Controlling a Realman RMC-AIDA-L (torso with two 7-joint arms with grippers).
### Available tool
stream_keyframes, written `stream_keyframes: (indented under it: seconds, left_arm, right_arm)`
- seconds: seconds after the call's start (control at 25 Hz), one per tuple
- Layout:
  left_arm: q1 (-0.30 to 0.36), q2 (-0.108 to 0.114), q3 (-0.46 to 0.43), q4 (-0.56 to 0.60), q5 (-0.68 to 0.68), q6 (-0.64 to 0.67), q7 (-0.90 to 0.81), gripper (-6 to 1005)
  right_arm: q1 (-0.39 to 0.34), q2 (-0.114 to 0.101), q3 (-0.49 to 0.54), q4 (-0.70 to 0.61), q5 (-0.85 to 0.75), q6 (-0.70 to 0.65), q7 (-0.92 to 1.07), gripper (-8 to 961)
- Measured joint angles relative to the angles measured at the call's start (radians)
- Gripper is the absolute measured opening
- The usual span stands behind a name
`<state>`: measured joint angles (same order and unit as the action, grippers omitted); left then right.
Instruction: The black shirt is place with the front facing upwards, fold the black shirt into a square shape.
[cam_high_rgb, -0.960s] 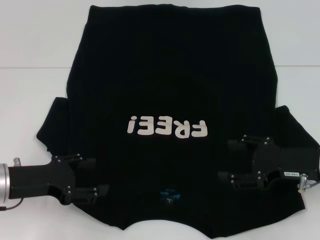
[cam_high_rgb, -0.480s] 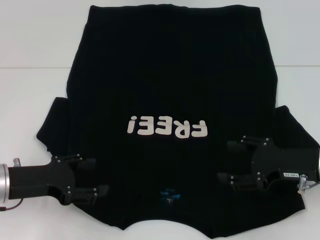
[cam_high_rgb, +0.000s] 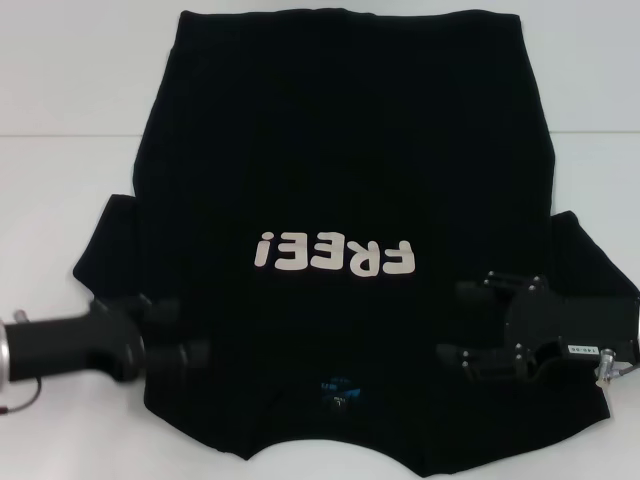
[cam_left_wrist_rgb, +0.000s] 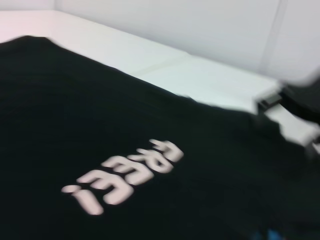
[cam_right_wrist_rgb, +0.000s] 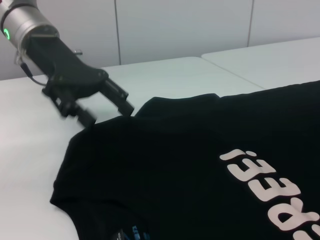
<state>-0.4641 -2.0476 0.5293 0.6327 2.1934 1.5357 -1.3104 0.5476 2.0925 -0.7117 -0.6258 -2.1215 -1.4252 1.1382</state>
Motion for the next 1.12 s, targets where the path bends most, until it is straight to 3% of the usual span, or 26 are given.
stream_keyframes:
  seconds: [0.2, 0.44, 0.72, 1.12]
  left_arm:
    - [-0.021, 0.016, -0.100, 0.003, -0.001, -0.003, -0.310, 832]
    - [-0.033, 0.065, -0.112, 0.006, 0.001, -0.051, -0.648, 831]
    - [-0.043, 0.112, -0.118, 0.023, 0.034, -0.136, -0.925, 830]
    - [-0.075, 0.119, -0.085, -0.001, 0.118, -0.247, -1.121, 829]
  right_arm:
    - [0.002, 0.001, 0.003, 0.000, 0.000, 0.015, 0.032, 915]
    - [0.006, 0.001, -0.005, 0.002, -0.004, 0.021, 0.041, 915]
    - [0.006, 0.003, -0.007, 0.002, -0.006, 0.050, 0.041, 915]
    - [0.009, 0.003, -0.011, 0.003, -0.006, 0.060, 0.041, 915]
